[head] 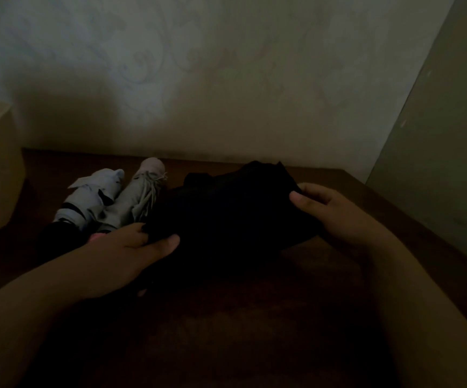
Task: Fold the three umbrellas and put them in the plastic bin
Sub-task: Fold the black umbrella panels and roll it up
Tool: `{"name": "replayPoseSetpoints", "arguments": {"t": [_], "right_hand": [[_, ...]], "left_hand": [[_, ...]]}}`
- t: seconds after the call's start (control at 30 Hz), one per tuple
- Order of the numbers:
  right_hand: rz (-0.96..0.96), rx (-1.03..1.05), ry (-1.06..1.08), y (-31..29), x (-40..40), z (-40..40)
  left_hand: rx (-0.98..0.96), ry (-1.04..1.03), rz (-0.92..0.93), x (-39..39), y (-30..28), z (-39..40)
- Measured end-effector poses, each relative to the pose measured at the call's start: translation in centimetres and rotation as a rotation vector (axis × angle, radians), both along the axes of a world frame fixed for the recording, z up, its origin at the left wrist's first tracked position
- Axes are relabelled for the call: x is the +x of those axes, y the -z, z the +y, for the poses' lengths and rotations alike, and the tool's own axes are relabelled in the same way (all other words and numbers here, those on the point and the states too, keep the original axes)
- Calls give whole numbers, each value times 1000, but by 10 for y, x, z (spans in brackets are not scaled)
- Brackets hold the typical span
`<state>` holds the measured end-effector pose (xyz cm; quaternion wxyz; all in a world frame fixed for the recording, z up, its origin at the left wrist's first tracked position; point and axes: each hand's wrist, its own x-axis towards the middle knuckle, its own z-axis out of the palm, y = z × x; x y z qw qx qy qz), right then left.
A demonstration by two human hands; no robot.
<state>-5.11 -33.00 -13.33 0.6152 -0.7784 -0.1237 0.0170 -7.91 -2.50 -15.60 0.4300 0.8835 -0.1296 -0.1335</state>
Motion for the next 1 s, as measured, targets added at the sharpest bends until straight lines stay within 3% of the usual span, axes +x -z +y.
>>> {"name": "replayPoseSetpoints", "arguments": {"t": [0.27, 0.5, 0.67, 1.0], "right_hand": [[-169, 10, 184, 10, 8, 15], [-147, 87, 6, 5, 1, 3], [-256, 116, 118, 10, 3, 18], [-440, -63, 404, 19, 12, 38]], "left_hand": [[-27, 40, -1, 4, 3, 3], [-64, 54, -4, 2, 0, 3], [-62, 43, 0, 0, -3, 1], [-10, -20, 2, -3, -5, -6]]}}
